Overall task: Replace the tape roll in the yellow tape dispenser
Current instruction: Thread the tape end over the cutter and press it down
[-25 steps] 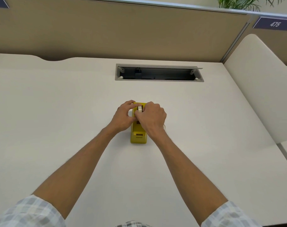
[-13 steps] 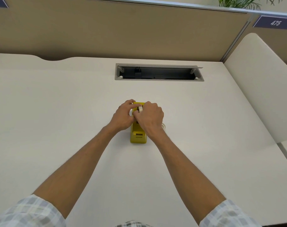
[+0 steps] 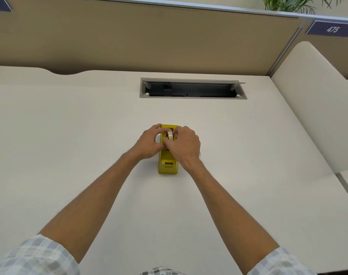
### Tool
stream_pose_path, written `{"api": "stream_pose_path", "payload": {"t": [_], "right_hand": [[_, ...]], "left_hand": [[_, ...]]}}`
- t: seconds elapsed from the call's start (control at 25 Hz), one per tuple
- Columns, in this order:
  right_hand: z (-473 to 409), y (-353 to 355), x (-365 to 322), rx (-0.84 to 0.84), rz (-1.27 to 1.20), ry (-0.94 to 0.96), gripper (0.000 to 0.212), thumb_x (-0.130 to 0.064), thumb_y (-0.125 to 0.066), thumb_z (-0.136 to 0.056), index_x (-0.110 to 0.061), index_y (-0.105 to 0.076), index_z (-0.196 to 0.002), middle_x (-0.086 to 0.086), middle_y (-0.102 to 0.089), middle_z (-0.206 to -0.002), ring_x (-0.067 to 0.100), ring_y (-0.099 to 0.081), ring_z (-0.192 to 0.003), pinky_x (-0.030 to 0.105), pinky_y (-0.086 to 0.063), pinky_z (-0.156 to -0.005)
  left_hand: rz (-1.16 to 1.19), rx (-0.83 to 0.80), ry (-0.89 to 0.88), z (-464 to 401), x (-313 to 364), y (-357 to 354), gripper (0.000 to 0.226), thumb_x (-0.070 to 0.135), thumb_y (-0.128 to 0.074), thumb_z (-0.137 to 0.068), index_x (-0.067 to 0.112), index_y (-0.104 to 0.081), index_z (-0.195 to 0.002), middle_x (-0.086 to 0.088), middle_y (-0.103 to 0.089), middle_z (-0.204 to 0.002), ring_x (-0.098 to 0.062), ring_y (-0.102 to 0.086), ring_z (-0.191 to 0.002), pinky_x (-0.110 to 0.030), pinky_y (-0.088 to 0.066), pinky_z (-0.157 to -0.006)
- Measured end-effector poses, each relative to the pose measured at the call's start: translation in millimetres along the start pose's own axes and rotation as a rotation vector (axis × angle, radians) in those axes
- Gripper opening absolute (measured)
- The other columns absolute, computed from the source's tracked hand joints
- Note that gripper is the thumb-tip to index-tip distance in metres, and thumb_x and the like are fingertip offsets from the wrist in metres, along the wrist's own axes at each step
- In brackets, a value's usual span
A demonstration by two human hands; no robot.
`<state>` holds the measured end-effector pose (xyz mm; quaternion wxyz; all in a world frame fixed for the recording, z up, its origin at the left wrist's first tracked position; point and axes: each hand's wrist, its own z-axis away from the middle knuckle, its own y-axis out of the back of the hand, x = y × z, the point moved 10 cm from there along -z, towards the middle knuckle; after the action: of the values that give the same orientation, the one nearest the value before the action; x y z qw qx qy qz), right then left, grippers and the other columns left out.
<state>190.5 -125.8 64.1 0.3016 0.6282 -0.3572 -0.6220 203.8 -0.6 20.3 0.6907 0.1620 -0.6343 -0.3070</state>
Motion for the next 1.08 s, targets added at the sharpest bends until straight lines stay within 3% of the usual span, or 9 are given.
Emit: {"api": "stream_pose_path", "payload": {"t": [0.16, 0.36, 0.56, 0.68, 0.76, 1.08], "right_hand": [[2.9, -0.9, 5.5, -0.016, -0.049, -0.003, 0.028, -0.035, -0.066, -0.076, -0.017, -0.068, -0.098, 0.002, -0.067, -0.098, 0.022, -0.064, -0.087, 0.036, -0.053, -0.073], [4.2, 1.5, 3.6, 0.0, -0.038, 0.02, 0.028, -0.036, -0.067, -0.075, -0.018, -0.067, -0.098, 0.0, -0.067, -0.094, 0.022, -0.063, -0.083, 0.034, -0.051, -0.069], [5.0, 2.8, 1.0, -0.021, -0.03, 0.092, 0.039, -0.041, -0.066, -0.074, -0.027, -0.066, -0.11, -0.005, -0.061, -0.094, 0.018, -0.062, -0.082, 0.028, -0.044, -0.064], [3.9, 1.2, -3.6, -0.08, -0.001, 0.169, 0.056, -0.042, -0.066, -0.073, -0.026, -0.057, -0.126, -0.004, -0.058, -0.114, 0.016, -0.061, -0.095, 0.034, -0.053, -0.073], [1.9, -3.0, -6.5, -0.159, 0.04, 0.234, 0.064, -0.04, -0.069, -0.074, -0.025, -0.052, -0.133, -0.002, -0.053, -0.126, 0.017, -0.057, -0.106, 0.036, -0.054, -0.079], [-9.5, -3.8, -9.3, -0.255, 0.114, 0.326, 0.048, -0.039, -0.071, -0.084, -0.022, -0.059, -0.127, 0.0, -0.056, -0.13, 0.02, -0.052, -0.115, 0.034, -0.047, -0.085]], "left_hand": [[-0.022, -0.006, -0.004, 2.9, -0.9, -0.2, 0.057, 0.018, -0.069, -0.084, 0.028, -0.05, -0.137, -0.006, -0.029, -0.156, -0.026, -0.031, -0.142, -0.047, -0.034, -0.112], [-0.091, -0.028, -0.021, 5.7, -0.2, -2.9, 0.06, 0.025, -0.065, -0.087, 0.033, -0.043, -0.142, -0.005, -0.025, -0.158, -0.026, -0.024, -0.145, -0.047, -0.028, -0.115], [0.046, -0.015, -0.067, 13.4, 4.0, -3.6, 0.066, 0.017, -0.069, -0.079, 0.03, -0.044, -0.139, 0.001, -0.039, -0.151, -0.016, -0.03, -0.141, -0.046, -0.037, -0.11], [0.11, -0.027, -0.074, 16.1, 6.7, -5.7, 0.07, 0.021, -0.074, -0.075, 0.033, -0.04, -0.136, 0.009, -0.049, -0.138, -0.011, -0.045, -0.125, -0.037, -0.044, -0.101], [0.095, -0.035, -0.038, 14.8, 2.6, -6.1, 0.079, 0.021, -0.077, -0.076, 0.032, -0.034, -0.14, 0.005, -0.046, -0.141, -0.015, -0.044, -0.126, -0.036, -0.043, -0.1], [0.046, -0.061, -0.004, 11.9, -4.4, -6.4, 0.086, 0.021, -0.078, -0.078, 0.029, -0.026, -0.147, 0.0, -0.038, -0.15, -0.021, -0.038, -0.136, -0.042, -0.039, -0.106]]}}
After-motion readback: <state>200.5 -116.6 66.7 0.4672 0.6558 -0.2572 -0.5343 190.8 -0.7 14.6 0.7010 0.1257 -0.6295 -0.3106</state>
